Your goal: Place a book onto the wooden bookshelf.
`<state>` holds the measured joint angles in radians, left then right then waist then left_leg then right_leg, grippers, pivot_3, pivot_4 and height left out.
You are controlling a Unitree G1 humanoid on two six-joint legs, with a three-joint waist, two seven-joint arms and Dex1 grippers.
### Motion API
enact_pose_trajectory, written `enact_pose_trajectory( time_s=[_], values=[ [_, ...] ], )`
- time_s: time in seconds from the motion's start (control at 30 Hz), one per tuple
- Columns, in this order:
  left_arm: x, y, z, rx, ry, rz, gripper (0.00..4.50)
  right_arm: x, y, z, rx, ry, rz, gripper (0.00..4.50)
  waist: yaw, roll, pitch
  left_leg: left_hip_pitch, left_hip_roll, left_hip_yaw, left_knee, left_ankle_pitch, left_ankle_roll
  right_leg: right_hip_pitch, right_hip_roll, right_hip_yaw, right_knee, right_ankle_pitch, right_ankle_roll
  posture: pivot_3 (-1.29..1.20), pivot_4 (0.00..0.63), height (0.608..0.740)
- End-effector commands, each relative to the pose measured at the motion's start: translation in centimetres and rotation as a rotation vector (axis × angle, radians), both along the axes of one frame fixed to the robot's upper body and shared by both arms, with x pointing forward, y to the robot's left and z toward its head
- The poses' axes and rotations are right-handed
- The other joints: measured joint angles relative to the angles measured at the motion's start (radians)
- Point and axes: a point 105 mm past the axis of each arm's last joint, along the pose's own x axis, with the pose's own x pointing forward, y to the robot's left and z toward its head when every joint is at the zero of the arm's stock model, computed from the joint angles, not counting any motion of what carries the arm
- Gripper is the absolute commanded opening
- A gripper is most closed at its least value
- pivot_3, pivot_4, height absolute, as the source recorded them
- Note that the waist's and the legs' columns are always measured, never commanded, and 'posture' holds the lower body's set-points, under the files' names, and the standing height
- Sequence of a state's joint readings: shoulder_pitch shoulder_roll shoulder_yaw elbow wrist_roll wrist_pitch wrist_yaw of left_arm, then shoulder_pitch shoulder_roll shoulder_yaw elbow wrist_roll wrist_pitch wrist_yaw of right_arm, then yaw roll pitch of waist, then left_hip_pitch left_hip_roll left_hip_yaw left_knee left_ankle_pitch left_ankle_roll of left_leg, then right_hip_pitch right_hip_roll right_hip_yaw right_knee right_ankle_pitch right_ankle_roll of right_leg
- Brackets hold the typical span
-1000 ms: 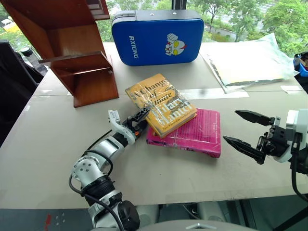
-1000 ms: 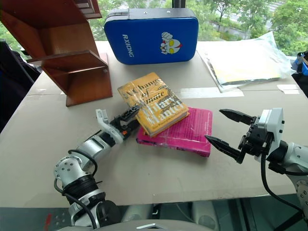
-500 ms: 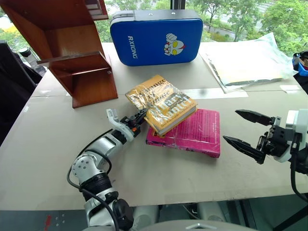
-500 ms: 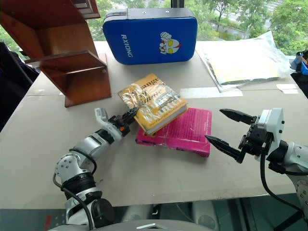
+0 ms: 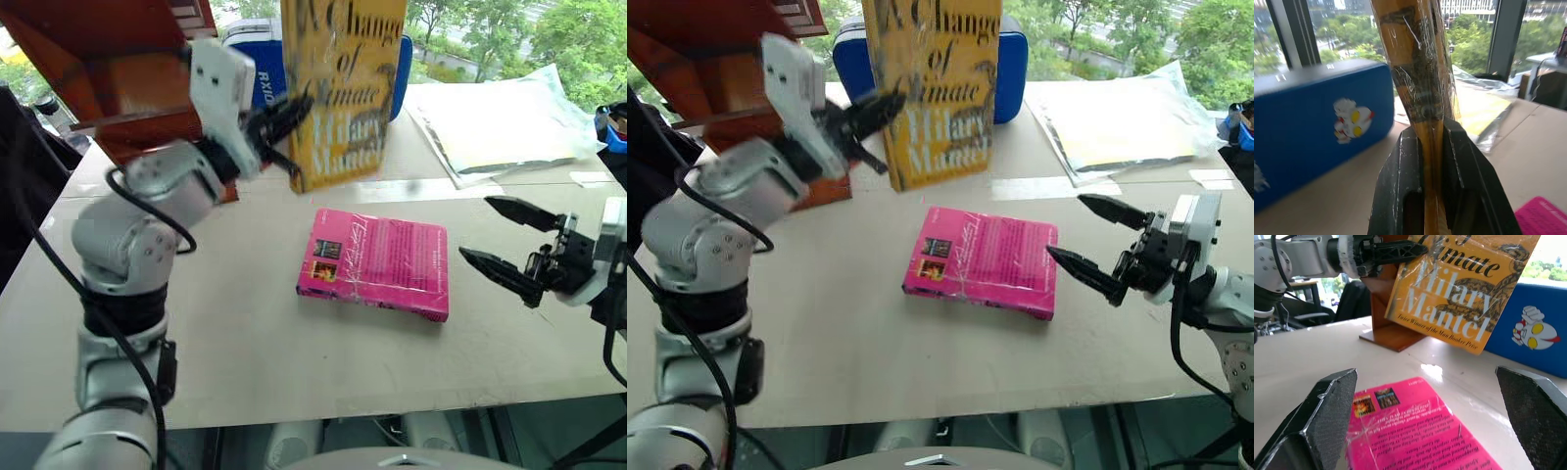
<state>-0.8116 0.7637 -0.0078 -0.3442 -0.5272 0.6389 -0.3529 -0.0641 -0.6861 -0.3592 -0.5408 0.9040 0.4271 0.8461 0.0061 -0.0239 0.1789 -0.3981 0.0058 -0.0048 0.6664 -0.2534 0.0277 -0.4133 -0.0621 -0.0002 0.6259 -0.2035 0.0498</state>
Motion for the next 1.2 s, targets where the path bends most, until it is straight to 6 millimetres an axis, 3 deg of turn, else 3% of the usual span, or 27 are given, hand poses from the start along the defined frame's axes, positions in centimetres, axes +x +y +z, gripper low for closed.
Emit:
enact_pose_trajectory(
  time_s=[0.03, 0.17, 0.23, 0.37, 0.53, 0.7, 1.2],
  values=[
    [-0.6, 1.5, 3.0, 0.344, -0.288, 0.182, 0.01, 0.2, 0.7, 2.1, 0.104, -0.031, 0.069, 4.5, -0.005, 0.001, 0.001, 0.0, 0.0, 0.0, -0.001, 0.0, 0.0, -0.001, 0.001, 0.0, 0.0, 0.0, 0.0, 0.0, 0.15, 0.74],
    [-1.1, 4.8, 4.9, 0.775, -0.48, 0.413, 0.01, 0.7, 1.5, 4.9, 0.281, -0.031, 0.188, 4.5, -0.014, -0.002, 0.005, -0.002, 0.002, 0.0, -0.003, 0.0, 0.0, -0.003, 0.002, -0.001, 0.0, 0.001, 0.002, 0.0, 0.15, 0.74],
    [-0.9, 6.8, 4.4, 0.941, -0.473, 0.497, 0.01, 1.1, 1.8, 5.9, 0.345, -0.021, 0.229, 4.5, -0.016, -0.001, 0.006, -0.002, 0.002, 0.001, -0.003, 0.0, 0.0, -0.004, 0.002, 0.0, 0.0, 0.0, 0.001, 0.0, 0.15, 0.74],
    [-0.6, 10.1, 2.7, 1.085, -0.365, 0.58, 0.01, 2.0, 2.0, 6.9, 0.395, -0.015, 0.257, 4.5, -0.007, 0.0, 0.006, -0.002, 0.002, 0.001, -0.003, 0.0, 0.0, -0.004, 0.001, -0.001, 0.0, 0.002, 0.004, 0.0, 0.15, 0.74],
    [-1.1, 13.2, 2.9, 1.134, -0.286, 0.68, 0.01, 2.4, 2.2, 7.2, 0.395, -0.009, 0.28, 4.5, -0.007, -0.001, 0.008, -0.005, 0.003, 0.001, -0.002, 0.0, 0.0, -0.006, 0.001, -0.002, 0.001, 0.002, 0.005, 0.0, 0.15, 0.74],
    [-1.2, 15.0, 1.9, 1.176, -0.214, 0.701, 0.01, 2.7, 2.3, 6.8, 0.376, 0.009, 0.263, 4.5, -0.011, -0.001, 0.008, -0.006, 0.003, 0.001, -0.002, 0.0, 0.0, -0.007, 0.001, -0.001, 0.002, 0.002, 0.005, 0.0, 0.15, 0.74],
    [0.9, 16.5, 0.5, 1.229, -0.135, 0.656, 0.01, 4.0, 2.1, 5.3, 0.22, -0.021, 0.022, 4.5, -0.013, -0.001, 0.008, -0.007, 0.002, 0.001, 0.0, 0.0, 0.0, -0.009, 0.001, -0.002, 0.006, 0.002, 0.005, 0.0, 0.15, 0.74]
  ],
)
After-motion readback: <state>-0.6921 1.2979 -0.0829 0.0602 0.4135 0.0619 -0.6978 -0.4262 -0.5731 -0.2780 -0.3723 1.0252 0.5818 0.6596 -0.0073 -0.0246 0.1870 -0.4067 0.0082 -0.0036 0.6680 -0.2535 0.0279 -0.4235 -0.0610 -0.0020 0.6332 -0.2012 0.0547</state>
